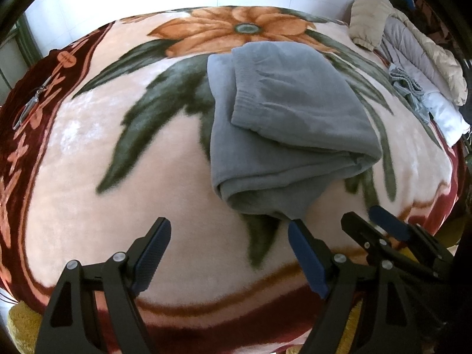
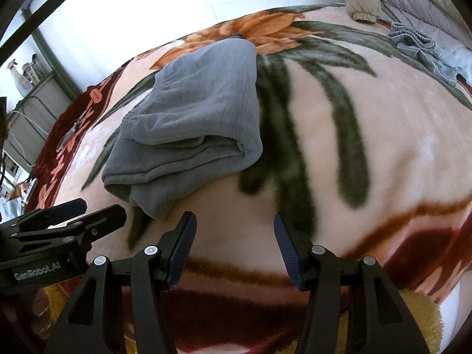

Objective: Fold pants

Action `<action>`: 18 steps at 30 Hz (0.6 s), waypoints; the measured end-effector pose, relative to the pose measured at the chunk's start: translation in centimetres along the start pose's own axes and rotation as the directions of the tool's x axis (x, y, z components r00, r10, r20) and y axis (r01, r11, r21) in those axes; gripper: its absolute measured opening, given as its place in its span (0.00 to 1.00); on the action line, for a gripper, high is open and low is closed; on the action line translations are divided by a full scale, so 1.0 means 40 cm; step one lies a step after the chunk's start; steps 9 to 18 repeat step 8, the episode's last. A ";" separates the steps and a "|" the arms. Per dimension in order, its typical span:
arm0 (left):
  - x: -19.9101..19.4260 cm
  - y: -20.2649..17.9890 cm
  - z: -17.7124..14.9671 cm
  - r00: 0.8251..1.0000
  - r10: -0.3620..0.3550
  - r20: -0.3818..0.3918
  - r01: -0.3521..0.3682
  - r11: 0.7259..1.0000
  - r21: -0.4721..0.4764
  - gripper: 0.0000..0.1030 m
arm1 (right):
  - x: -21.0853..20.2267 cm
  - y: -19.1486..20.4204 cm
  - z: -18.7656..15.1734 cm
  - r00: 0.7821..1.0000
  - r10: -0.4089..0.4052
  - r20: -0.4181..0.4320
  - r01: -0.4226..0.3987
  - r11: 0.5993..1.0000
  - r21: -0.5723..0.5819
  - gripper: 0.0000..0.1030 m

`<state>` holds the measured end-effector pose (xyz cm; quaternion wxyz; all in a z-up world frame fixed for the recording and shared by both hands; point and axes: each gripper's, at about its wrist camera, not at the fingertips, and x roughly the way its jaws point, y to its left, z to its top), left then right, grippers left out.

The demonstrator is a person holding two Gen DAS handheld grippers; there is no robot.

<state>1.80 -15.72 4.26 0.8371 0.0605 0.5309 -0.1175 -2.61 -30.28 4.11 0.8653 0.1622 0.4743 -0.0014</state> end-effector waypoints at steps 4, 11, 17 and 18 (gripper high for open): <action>-0.018 -0.004 -0.001 1.000 0.005 0.009 -0.005 1.000 0.002 0.83 | -0.006 -0.011 0.006 1.000 0.003 0.004 -0.003 1.000 -0.001 0.54; -0.047 -0.008 0.000 0.999 0.006 0.033 -0.007 1.000 0.009 0.83 | -0.007 -0.012 0.007 1.000 0.008 0.007 -0.008 1.000 0.001 0.54; -0.047 -0.008 0.000 0.999 0.006 0.033 -0.007 1.000 0.009 0.83 | -0.007 -0.012 0.007 1.000 0.008 0.007 -0.008 1.000 0.001 0.54; -0.047 -0.008 0.000 0.999 0.006 0.033 -0.007 1.000 0.009 0.83 | -0.007 -0.012 0.007 1.000 0.008 0.007 -0.008 1.000 0.001 0.54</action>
